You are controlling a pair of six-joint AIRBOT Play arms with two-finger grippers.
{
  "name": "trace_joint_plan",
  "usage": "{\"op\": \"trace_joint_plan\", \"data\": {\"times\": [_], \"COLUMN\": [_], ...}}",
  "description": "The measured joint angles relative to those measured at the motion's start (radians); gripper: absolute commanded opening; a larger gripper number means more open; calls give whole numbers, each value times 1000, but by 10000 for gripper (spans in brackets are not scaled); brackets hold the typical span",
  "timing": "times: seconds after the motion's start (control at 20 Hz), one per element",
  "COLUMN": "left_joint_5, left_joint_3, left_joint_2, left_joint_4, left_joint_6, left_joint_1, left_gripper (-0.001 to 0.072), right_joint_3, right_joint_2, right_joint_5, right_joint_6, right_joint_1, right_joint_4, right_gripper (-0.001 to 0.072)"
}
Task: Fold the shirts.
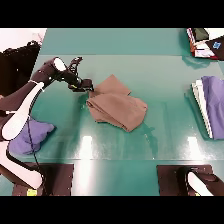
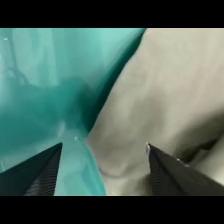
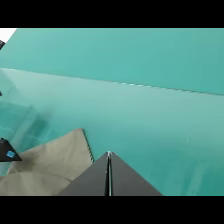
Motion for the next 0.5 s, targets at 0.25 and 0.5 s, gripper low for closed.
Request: {"op": "trace_joint_plan", "data": {"times": [0.25,0.5], "left_joint_5": [14,-38], "left_joint_3": [19,134], "left_joint_2": [-27,9], "left_joint_4": [-40,-32], "left_joint_6": [13,27], "left_joint_1": [-23,-14], "left_gripper": [25,26], "right_joint_3": [0,-15], "right_joint_2": [-4,-108], "right_joint_5": [14,145], "right_joint_6": [0,64], "right_joint_1": [0,15], "right_joint_4": [0,-51], "right_gripper": [16,16]}}
